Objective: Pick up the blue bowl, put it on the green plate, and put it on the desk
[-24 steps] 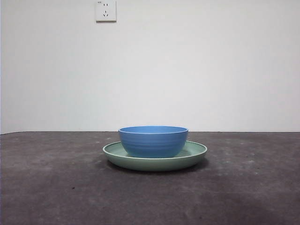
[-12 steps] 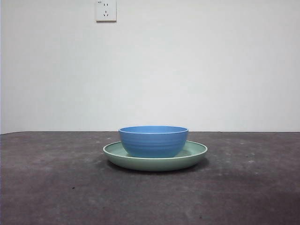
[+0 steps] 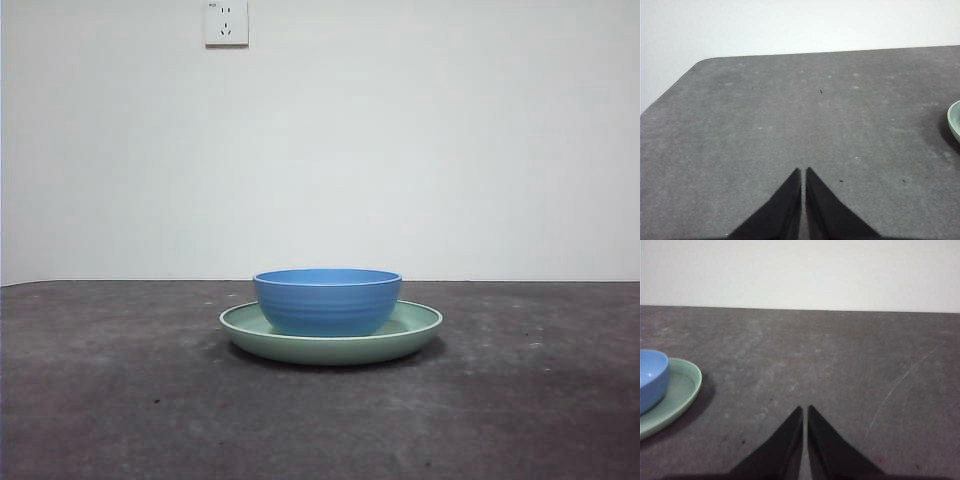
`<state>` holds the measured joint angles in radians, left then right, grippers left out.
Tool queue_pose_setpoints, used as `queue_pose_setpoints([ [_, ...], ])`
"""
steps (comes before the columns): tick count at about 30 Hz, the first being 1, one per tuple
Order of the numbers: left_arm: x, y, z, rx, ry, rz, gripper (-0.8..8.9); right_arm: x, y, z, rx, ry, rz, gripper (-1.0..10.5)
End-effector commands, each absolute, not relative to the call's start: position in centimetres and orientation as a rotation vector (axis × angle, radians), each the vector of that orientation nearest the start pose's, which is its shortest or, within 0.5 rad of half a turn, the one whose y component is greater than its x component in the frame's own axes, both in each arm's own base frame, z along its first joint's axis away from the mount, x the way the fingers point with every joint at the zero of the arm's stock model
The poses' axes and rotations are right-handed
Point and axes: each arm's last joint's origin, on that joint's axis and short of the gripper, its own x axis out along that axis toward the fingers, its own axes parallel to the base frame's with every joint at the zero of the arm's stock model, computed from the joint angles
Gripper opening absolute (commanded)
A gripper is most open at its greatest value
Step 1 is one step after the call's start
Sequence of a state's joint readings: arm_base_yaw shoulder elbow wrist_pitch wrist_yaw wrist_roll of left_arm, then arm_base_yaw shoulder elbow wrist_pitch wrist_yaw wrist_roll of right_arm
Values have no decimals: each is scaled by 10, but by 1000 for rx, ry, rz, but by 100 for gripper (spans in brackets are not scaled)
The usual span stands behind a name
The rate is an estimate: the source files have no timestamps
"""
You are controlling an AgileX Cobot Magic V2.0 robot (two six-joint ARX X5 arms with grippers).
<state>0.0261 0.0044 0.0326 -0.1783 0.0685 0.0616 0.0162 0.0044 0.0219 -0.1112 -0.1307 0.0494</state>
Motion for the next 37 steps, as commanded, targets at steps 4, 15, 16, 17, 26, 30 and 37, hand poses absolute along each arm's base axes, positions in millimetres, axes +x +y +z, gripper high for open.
queue_pose_setpoints([
  [4, 96, 1, 149, 50, 177, -44, 15, 96, 5, 150, 66, 168, 141, 11],
  [15, 96, 1, 149, 50, 177, -44, 15, 96, 5, 152, 68, 154, 141, 11],
  [16, 96, 1, 149, 50, 177, -44, 15, 96, 5, 152, 68, 154, 141, 11],
  [17, 96, 1, 149, 50, 177, -44, 15, 96, 5, 152, 68, 154, 141, 11],
  [26, 96, 1, 149, 50, 177, -44, 15, 96, 5, 152, 68, 154, 141, 11],
  [30, 96, 1, 149, 50, 177, -44, 15, 96, 5, 152, 68, 154, 141, 11],
  [37, 96, 1, 149, 50, 177, -44, 15, 96, 5, 152, 68, 154, 141, 11],
])
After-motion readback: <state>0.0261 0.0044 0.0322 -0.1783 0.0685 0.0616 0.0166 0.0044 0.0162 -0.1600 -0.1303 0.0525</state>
